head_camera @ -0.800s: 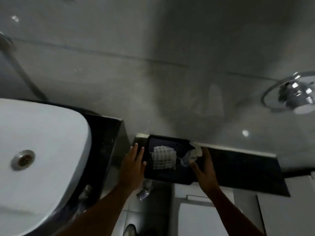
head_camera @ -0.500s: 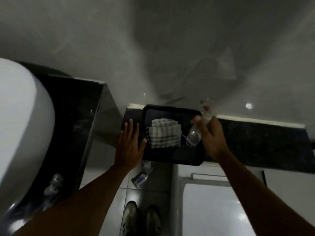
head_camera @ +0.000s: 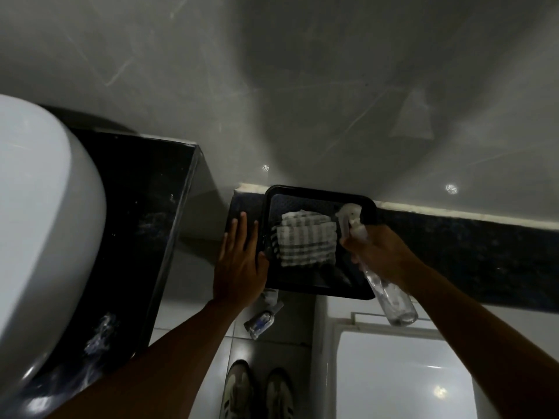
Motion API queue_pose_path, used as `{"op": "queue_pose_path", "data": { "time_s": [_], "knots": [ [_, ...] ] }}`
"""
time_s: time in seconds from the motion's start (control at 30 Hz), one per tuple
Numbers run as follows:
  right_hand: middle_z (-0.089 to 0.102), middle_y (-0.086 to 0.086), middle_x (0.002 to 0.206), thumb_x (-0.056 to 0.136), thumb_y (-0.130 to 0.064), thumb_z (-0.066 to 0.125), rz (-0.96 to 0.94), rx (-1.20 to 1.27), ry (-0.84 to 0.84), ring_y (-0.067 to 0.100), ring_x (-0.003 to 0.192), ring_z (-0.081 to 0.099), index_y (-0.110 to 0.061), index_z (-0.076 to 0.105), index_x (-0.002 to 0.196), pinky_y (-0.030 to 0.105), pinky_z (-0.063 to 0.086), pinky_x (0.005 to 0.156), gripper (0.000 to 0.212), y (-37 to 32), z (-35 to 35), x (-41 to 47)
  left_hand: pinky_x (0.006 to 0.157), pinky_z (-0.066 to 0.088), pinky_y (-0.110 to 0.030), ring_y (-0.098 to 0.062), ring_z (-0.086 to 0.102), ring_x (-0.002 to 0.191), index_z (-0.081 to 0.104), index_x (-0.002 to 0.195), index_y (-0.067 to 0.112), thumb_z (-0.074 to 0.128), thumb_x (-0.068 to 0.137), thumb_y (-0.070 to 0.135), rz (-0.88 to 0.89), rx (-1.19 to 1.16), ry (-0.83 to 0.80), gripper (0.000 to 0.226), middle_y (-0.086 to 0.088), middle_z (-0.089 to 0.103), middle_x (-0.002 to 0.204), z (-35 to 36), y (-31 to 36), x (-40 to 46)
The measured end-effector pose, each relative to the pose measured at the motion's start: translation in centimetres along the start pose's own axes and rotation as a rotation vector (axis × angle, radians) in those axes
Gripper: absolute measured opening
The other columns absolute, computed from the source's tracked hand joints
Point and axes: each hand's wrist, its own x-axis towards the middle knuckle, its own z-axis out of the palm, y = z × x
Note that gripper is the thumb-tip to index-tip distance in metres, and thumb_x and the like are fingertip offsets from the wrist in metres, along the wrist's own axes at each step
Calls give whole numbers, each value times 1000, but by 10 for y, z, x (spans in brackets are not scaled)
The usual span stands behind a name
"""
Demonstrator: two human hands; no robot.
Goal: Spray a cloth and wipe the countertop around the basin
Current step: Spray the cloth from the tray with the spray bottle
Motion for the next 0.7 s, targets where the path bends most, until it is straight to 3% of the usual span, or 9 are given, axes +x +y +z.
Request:
{"op": "queue_pose_path", "data": {
  "time_s": [0.2, 0.5, 0.7],
  "knots": [
    [66, -1, 63, 94, -29, 62, 26, -143, -115, -4, 42, 59, -23, 62, 80, 9, 43, 41, 16, -3, 4, 5, 124, 7, -48, -30, 1, 151, 17, 151, 13, 16, 93, 37, -3, -6, 1, 62, -16, 7, 163, -1, 3, 0],
    [63, -6, 60, 95, -27, 60, -79, -210, -53, -8, 43, 58, -25, 57, 71, 5, 39, 40, 25, -5, 12, 7, 124, 6, -47, -29, 0, 152, 21, 152, 13, 15, 93, 38, -5, 12, 9, 64, -15, 6, 164, -1, 3, 0],
    [66, -2, 65, 94, -26, 60, -70, -150, 21, 8, 55, 64, -20, 61, 75, 14, 46, 49, 20, -5, 11, 3, 124, 5, -46, -28, 0, 152, 22, 152, 12, 17, 92, 37, -3, 4, 17, 65, -14, 7, 164, -1, 3, -1]
  ]
}}
